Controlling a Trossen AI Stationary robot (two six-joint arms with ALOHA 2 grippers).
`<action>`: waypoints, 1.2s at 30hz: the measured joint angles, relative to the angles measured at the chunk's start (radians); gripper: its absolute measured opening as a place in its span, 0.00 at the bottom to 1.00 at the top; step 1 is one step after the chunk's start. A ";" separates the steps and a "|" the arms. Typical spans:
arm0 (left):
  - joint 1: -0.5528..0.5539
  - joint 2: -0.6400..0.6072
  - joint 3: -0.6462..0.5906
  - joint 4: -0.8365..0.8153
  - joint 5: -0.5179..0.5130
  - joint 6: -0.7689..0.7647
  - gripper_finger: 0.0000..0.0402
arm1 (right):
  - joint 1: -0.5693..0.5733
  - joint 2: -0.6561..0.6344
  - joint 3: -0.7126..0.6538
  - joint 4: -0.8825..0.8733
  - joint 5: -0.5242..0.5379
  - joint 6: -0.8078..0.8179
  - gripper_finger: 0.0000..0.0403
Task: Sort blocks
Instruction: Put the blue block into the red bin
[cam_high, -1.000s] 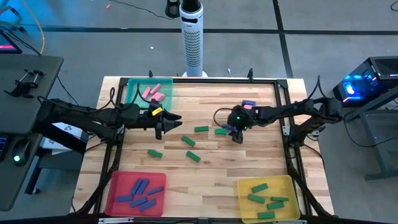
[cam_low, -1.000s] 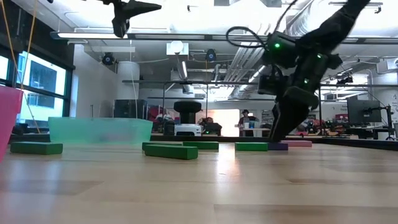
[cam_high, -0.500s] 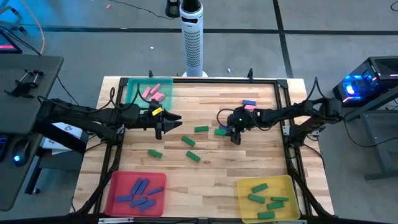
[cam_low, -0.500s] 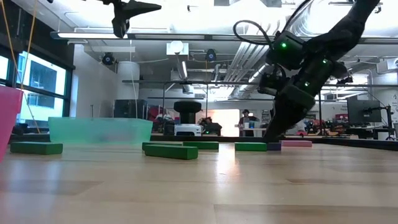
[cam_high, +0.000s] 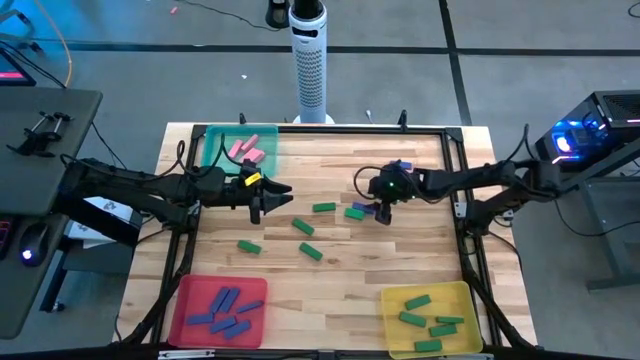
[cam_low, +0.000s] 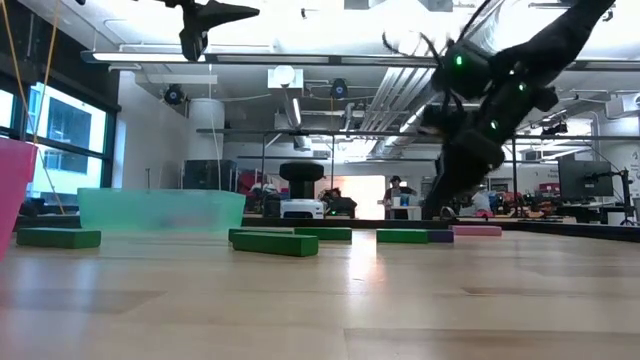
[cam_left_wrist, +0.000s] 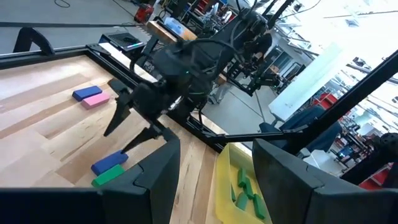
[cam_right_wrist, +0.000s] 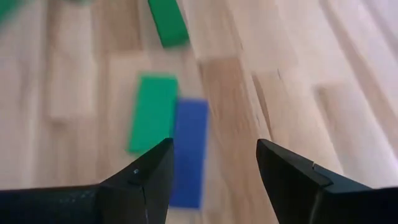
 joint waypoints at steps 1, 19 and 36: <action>0.000 0.000 0.000 0.000 0.000 0.000 0.46 | -0.007 0.008 -0.007 0.002 -0.007 -0.011 0.51; 0.000 0.000 0.000 0.000 0.000 -0.010 0.46 | -0.011 0.159 -0.057 0.061 -0.038 0.041 0.39; 0.006 0.021 0.001 0.153 -0.115 0.282 0.46 | -0.010 -0.284 0.100 0.016 -0.004 0.442 0.12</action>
